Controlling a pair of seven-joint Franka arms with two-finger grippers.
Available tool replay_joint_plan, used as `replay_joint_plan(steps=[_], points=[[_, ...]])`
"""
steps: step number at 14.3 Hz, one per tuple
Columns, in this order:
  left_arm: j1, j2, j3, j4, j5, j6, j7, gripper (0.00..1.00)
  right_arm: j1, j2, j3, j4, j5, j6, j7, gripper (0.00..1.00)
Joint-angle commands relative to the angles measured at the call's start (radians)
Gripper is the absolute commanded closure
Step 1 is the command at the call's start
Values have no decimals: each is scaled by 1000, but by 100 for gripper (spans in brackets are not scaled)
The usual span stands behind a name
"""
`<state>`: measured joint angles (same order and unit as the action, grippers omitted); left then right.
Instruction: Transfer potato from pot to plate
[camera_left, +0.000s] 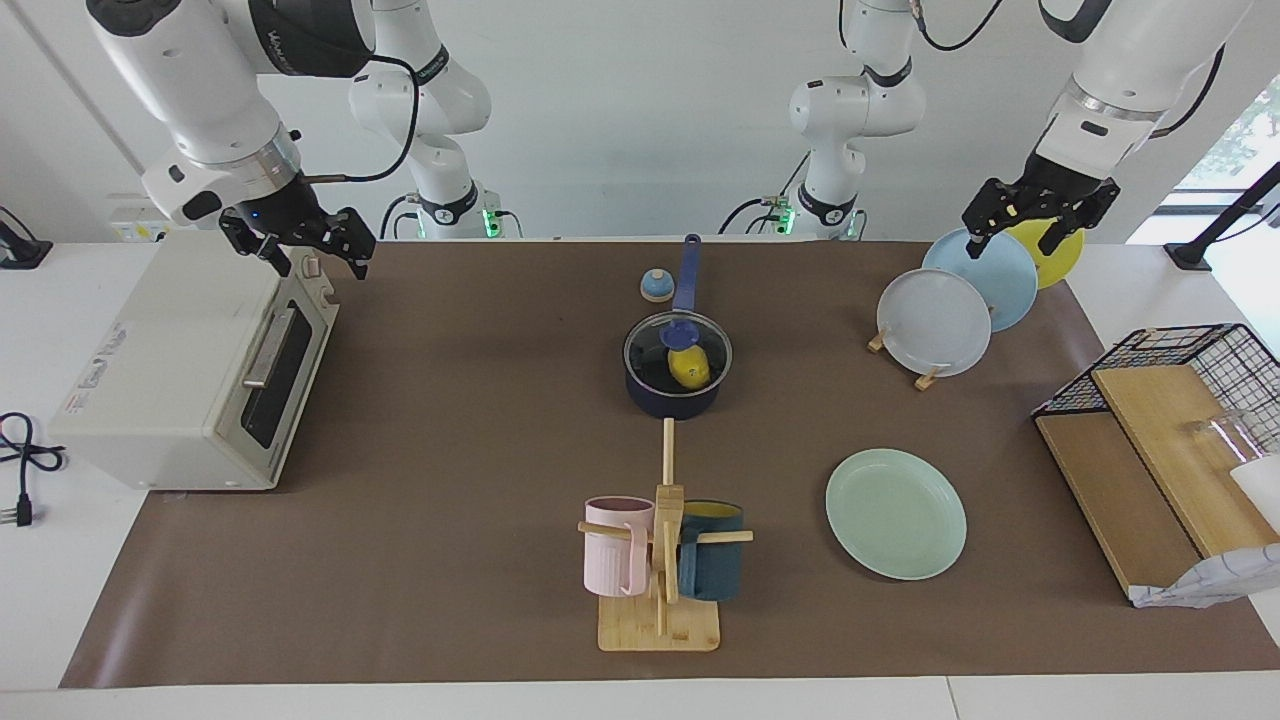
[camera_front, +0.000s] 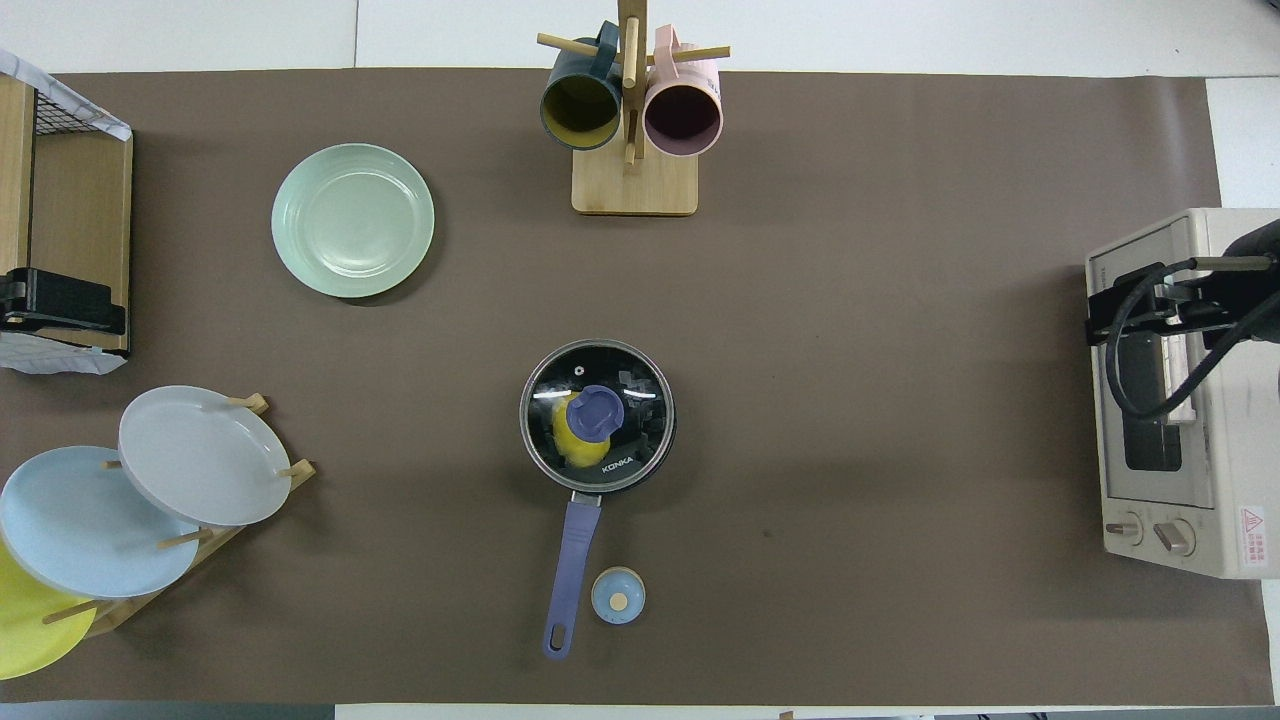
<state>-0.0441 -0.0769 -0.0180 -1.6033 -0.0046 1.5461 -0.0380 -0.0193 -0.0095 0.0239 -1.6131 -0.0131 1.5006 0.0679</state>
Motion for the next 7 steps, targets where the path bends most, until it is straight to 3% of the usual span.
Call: replay_joint_plan(steps=[1,7], points=[[4,-20,0,-23,11,19,-13,0,7,-12,5,-16,16,15,-34,0],[4,-23,0,-20,9,22,-56,0,175,-4,28,-13,84,133,50,0]])
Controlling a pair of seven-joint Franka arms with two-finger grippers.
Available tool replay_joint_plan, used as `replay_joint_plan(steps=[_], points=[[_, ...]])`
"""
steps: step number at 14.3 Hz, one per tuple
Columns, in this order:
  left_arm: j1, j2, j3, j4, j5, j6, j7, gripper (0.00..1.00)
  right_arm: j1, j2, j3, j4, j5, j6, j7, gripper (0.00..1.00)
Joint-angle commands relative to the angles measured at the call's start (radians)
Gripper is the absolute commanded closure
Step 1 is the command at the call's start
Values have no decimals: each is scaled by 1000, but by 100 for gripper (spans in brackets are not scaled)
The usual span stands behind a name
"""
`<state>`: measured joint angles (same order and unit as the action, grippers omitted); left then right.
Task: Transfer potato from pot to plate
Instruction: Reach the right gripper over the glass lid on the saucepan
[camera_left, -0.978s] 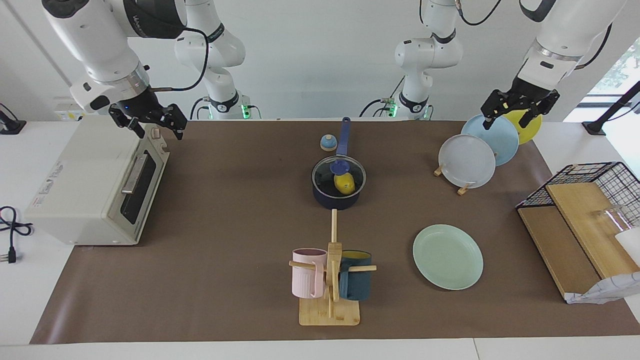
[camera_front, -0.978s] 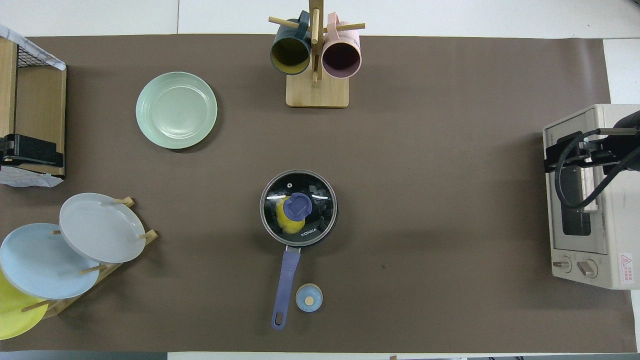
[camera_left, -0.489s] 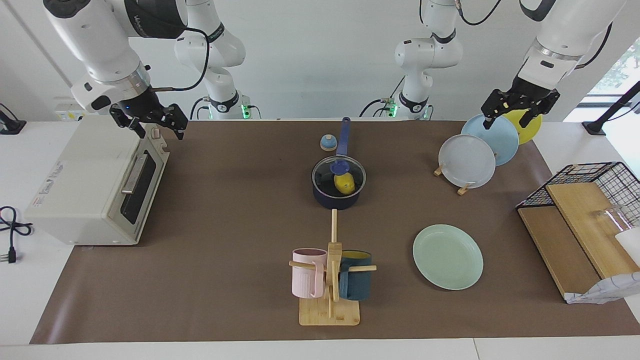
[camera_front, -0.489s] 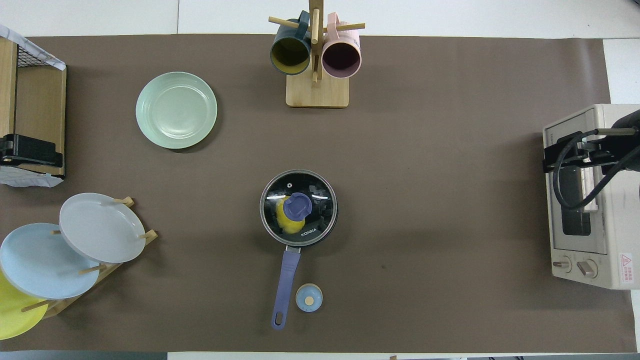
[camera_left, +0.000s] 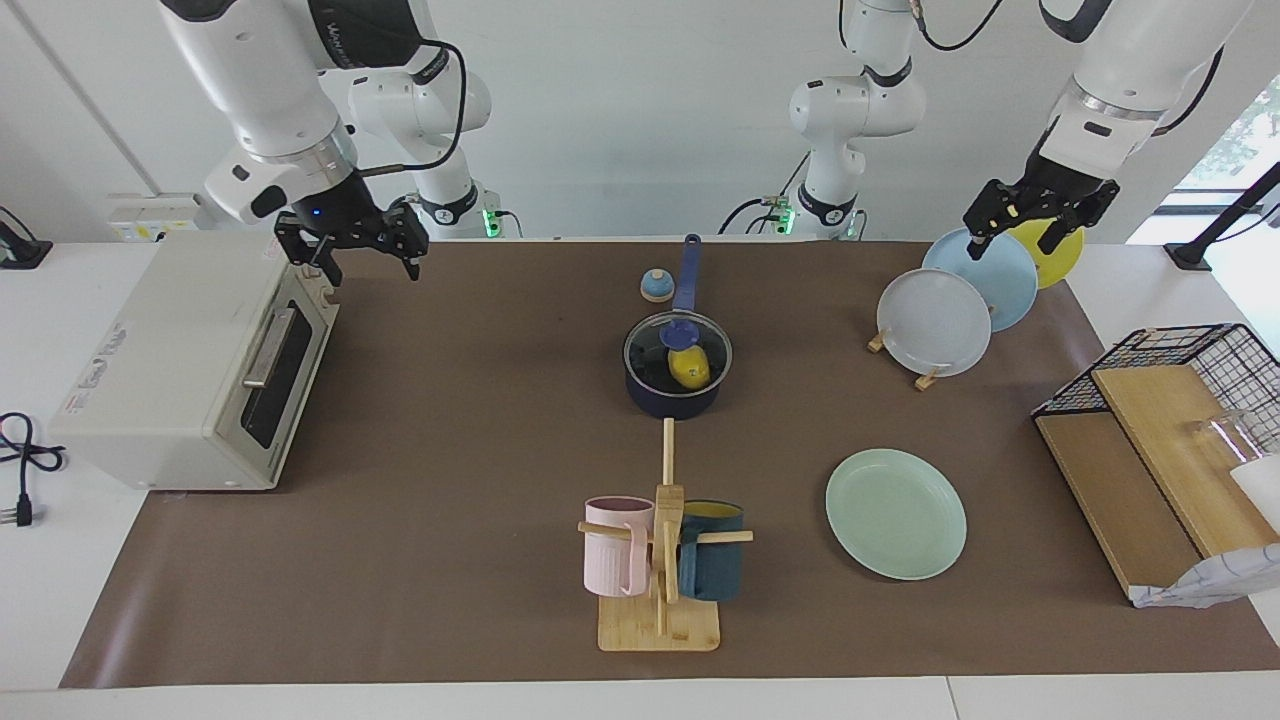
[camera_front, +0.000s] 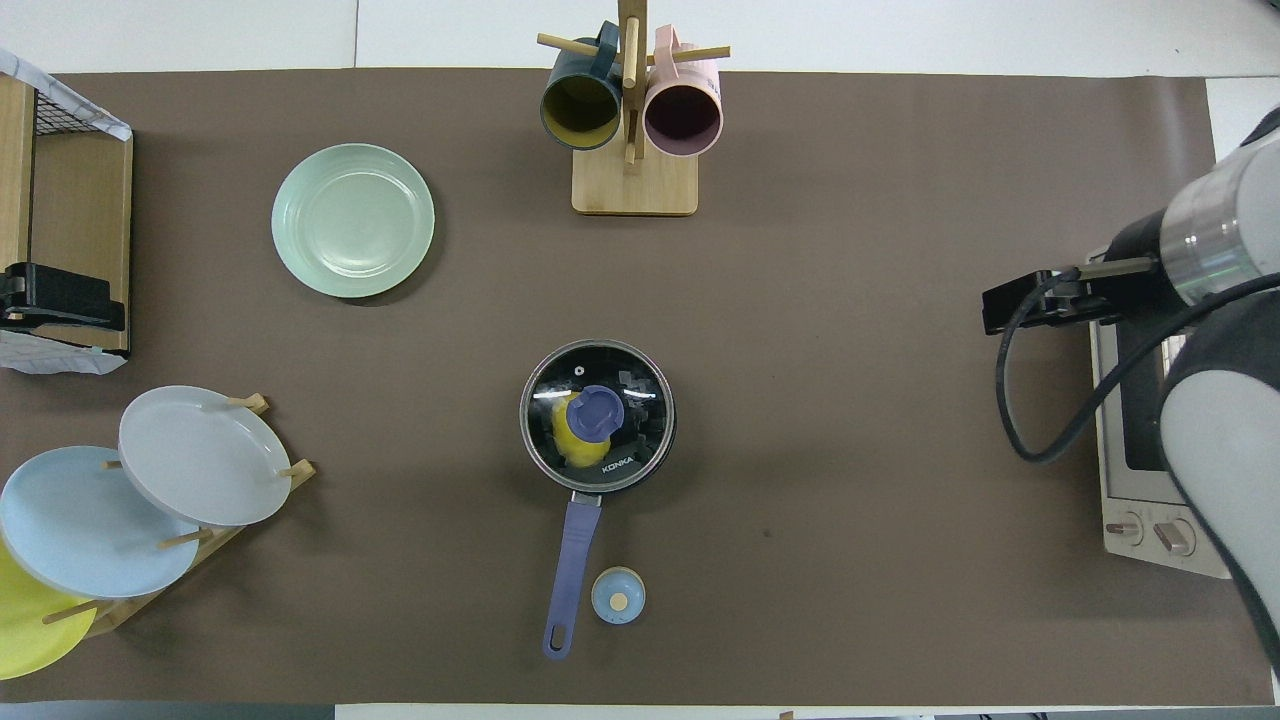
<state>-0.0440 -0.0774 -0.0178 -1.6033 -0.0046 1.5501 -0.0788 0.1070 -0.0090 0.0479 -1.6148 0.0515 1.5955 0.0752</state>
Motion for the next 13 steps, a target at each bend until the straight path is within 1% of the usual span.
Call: replay_joint_plan(steps=[1,2,3,4,5,6,7,8,9,10,11,12,13], points=[[4,-22,-1,-17,9,18,-15,0,81,4,4,-2,22,41,85,0],[3,-22,-1,-12,11,15,-10,0,114,21,4,6,15,43,113,0],[3,-37,-1,-12,11,8,-9,0,165,35,4,31,11,41,139,0],[3,-53,-2,-14,11,1,-12,0,231,79,4,76,5,35,214,0],[3,-61,-2,-20,11,-7,-16,0,285,137,4,149,2,26,300,0],[-1,-64,-2,-20,11,-22,-24,0,337,193,6,206,-36,24,348,0],[-1,-65,-4,-21,11,-27,-27,0,408,230,6,219,-86,26,398,0],[-1,-65,-4,-20,11,-27,-25,0,475,268,6,225,-108,43,490,0],[-1,-65,-4,-20,11,-27,-24,0,529,299,6,226,-113,87,577,0],[1,-65,-5,-21,11,-28,-22,0,552,306,7,211,-110,165,622,0],[1,-65,-5,-20,11,-27,-24,0,569,320,10,185,-114,216,633,0],[-4,-65,-4,-21,11,-27,-30,0,597,339,9,181,-134,237,632,0],[-5,-65,-4,-20,11,-27,-30,0,597,348,9,180,-163,254,630,0]])
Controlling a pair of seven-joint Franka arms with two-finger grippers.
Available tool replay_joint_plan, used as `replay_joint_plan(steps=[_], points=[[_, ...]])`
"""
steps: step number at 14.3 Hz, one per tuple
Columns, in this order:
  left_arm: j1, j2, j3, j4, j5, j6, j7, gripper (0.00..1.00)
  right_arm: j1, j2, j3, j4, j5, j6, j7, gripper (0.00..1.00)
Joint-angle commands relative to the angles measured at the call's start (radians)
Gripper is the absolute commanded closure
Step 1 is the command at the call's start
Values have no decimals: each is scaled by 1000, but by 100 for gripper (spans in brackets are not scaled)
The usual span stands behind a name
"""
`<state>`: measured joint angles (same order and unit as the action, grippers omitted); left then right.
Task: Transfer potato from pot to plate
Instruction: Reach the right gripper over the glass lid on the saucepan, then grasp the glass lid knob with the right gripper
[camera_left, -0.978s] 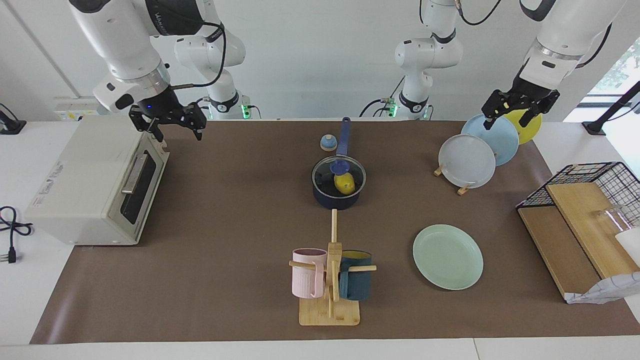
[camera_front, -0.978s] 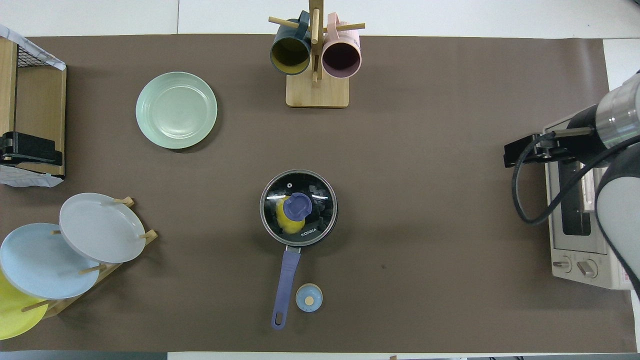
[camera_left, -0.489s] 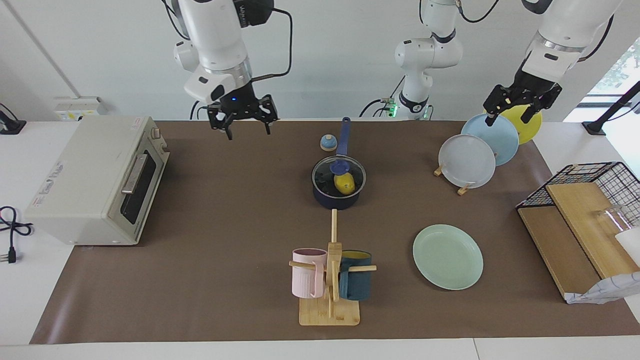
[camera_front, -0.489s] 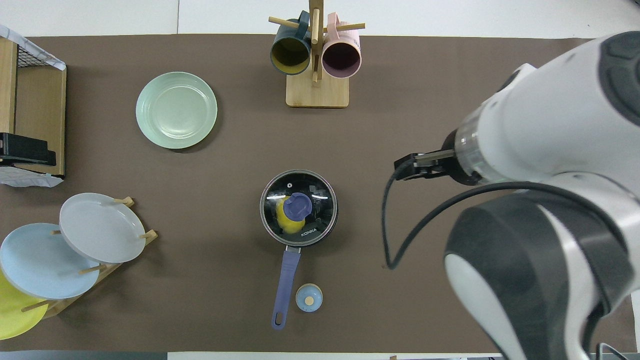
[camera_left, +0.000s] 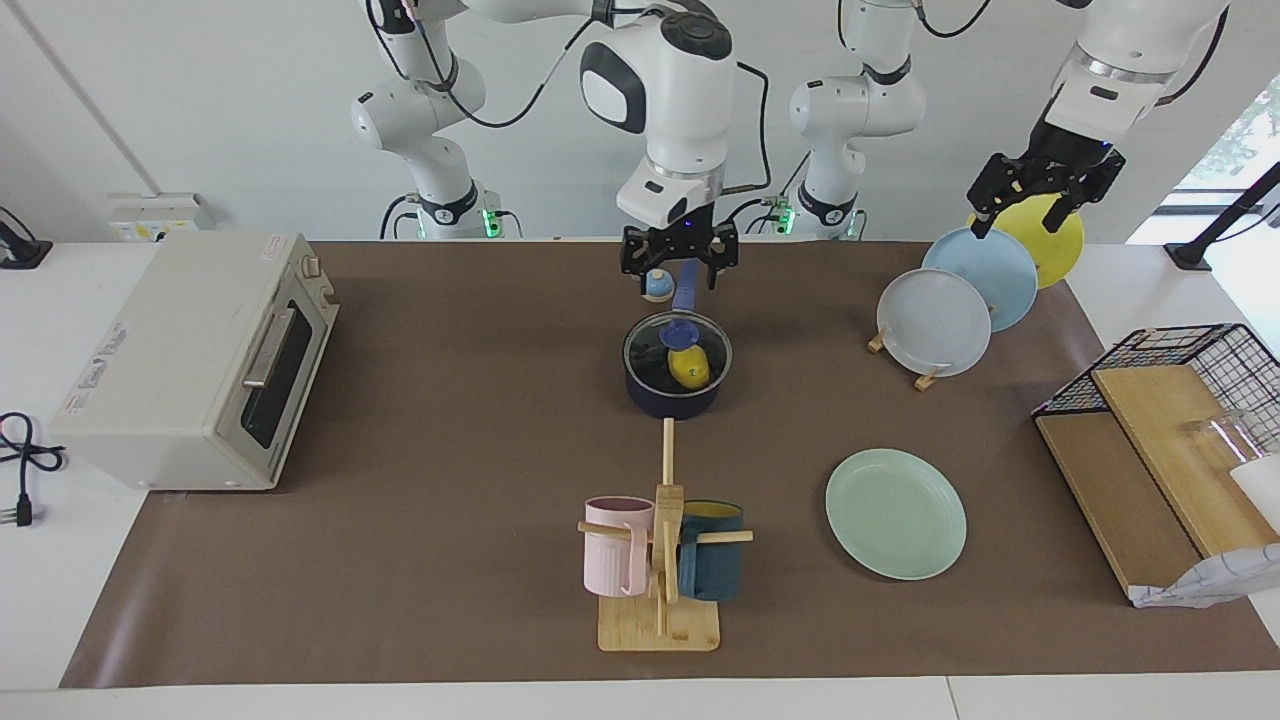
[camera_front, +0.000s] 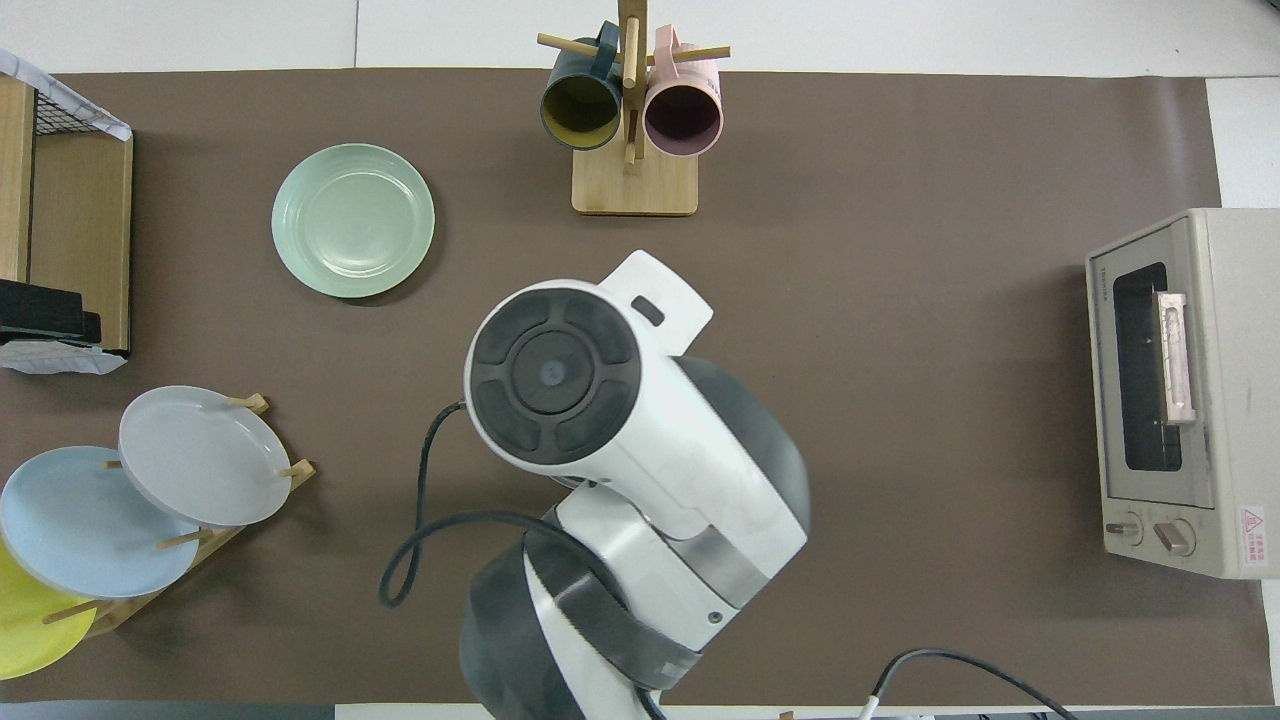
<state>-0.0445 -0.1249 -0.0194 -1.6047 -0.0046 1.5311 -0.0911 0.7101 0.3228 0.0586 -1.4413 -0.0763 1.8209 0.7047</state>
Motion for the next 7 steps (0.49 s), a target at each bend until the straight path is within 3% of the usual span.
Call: replay_joint_plan(steps=[1,3,7], points=[[-6,-18,-2,-18,11,-8,-19,0,-9,36,0,6,-42,53,1,0],[-9,-16,-7,-17,11,4,-30,0,2,77,-2,-33,-46,132,2,0],[-5,-18,-7,-18,11,12,-29,0,-5,58,-2,-123,-46,188,-5,0]])
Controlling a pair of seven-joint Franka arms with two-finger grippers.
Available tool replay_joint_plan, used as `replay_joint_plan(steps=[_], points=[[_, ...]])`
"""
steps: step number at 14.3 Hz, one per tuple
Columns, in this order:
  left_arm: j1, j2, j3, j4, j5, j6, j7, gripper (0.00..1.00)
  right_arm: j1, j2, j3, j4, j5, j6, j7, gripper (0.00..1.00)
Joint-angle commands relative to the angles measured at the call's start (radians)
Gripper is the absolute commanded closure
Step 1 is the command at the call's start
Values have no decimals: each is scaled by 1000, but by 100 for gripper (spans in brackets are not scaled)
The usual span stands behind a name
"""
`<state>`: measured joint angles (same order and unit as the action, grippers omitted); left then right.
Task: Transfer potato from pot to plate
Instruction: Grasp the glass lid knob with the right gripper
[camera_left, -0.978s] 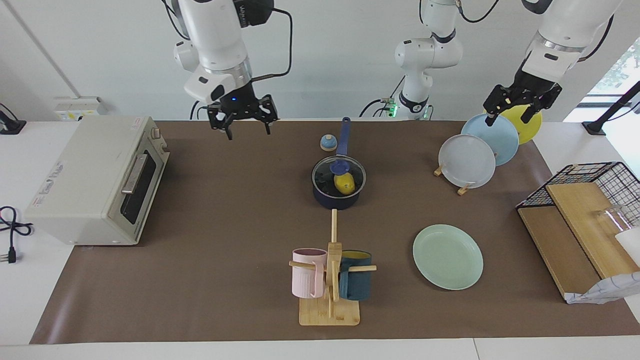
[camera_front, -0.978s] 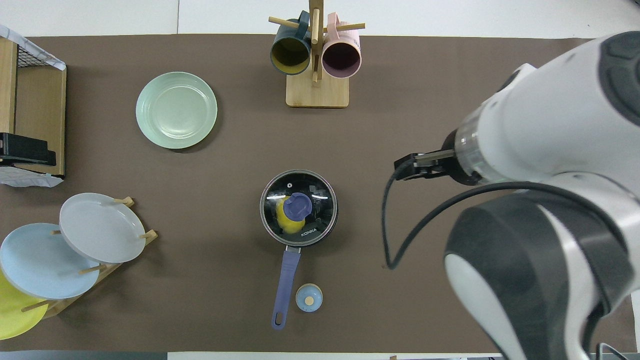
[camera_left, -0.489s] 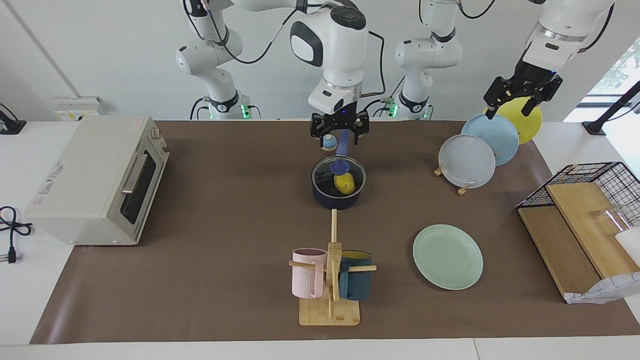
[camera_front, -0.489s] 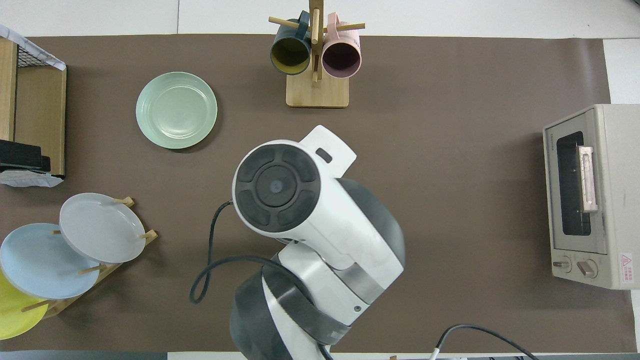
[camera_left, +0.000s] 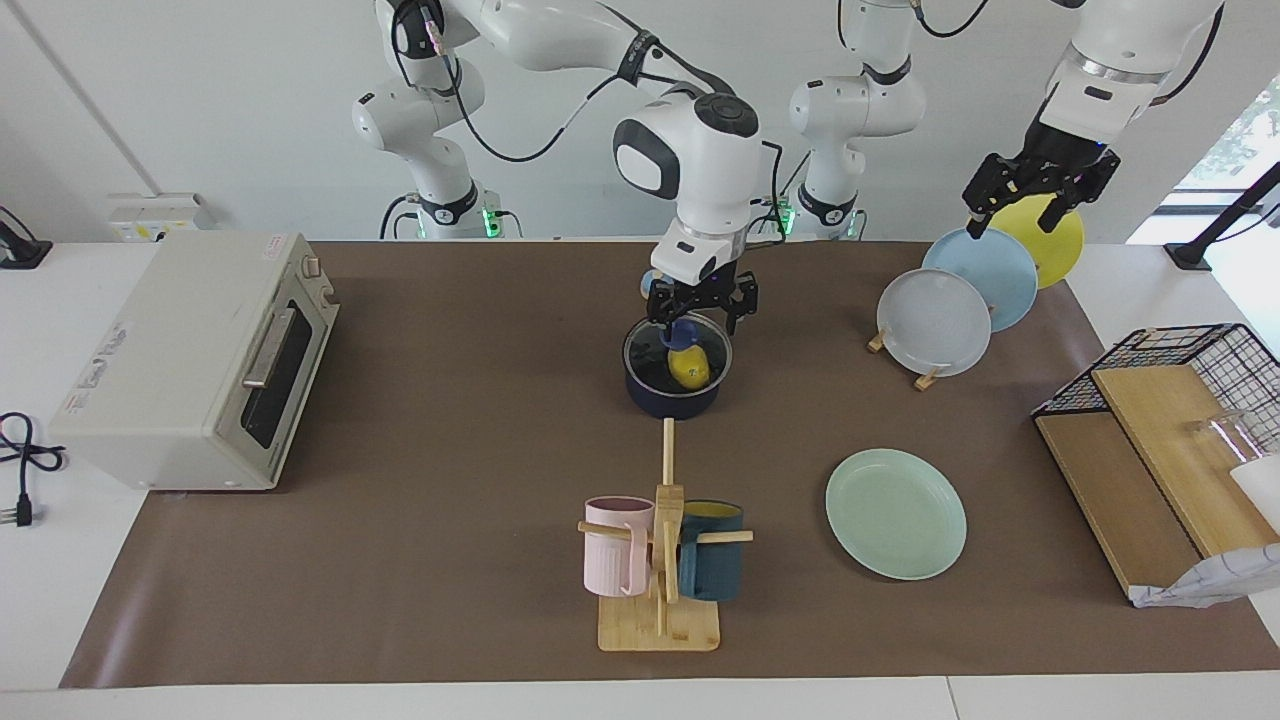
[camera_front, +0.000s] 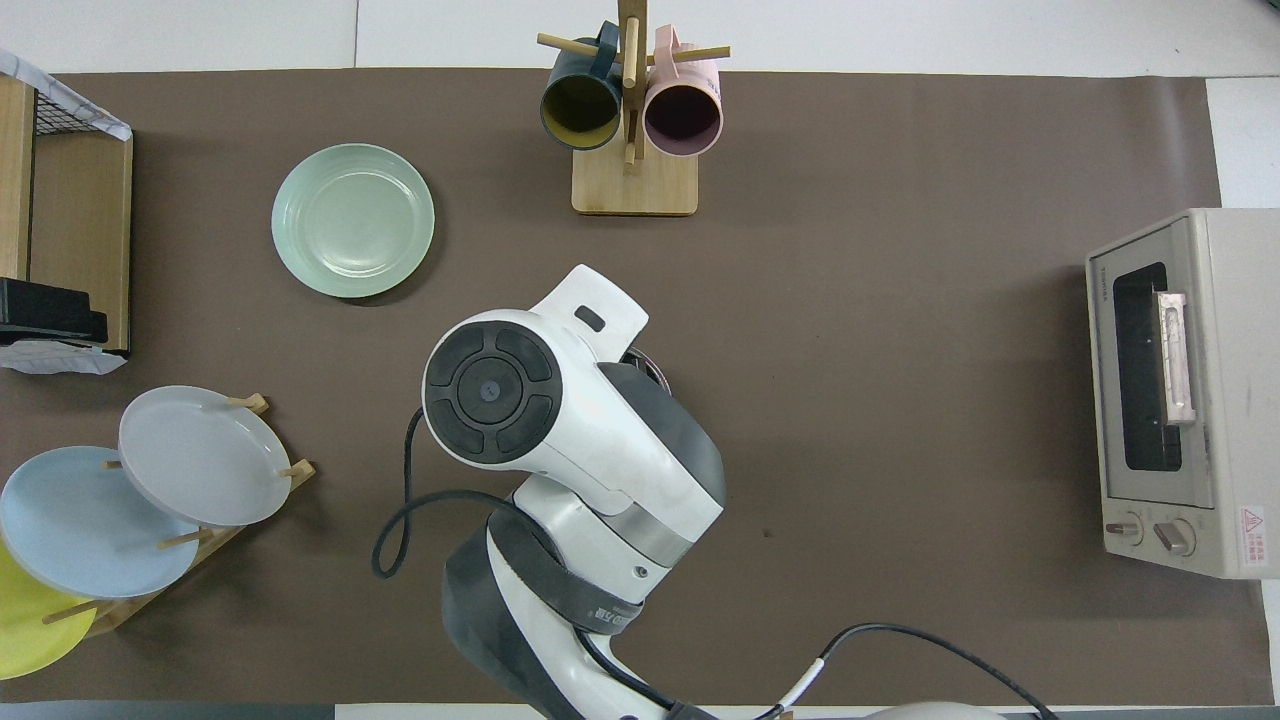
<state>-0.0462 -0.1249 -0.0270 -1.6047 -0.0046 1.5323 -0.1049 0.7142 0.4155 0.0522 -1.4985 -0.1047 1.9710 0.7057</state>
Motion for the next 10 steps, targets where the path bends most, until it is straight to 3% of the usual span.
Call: replay_joint_plan(steps=[1,2,3,4,10], points=[[-4,-16,1,-18,11,11,-18,0,-12,-46,6,-98,-17,67,-6,0],[-7,-16,1,-18,11,14,-36,9,-12,-50,6,-118,-15,81,-8,0],[-7,-16,-1,-12,9,14,-85,92,-12,-60,6,-130,-15,72,-8,0],[-7,-13,-1,-12,6,26,-110,100,-10,-63,6,-137,-15,66,-8,0],[-9,-13,-2,-12,3,34,-105,100,-2,-83,6,-173,-13,43,1,0]])
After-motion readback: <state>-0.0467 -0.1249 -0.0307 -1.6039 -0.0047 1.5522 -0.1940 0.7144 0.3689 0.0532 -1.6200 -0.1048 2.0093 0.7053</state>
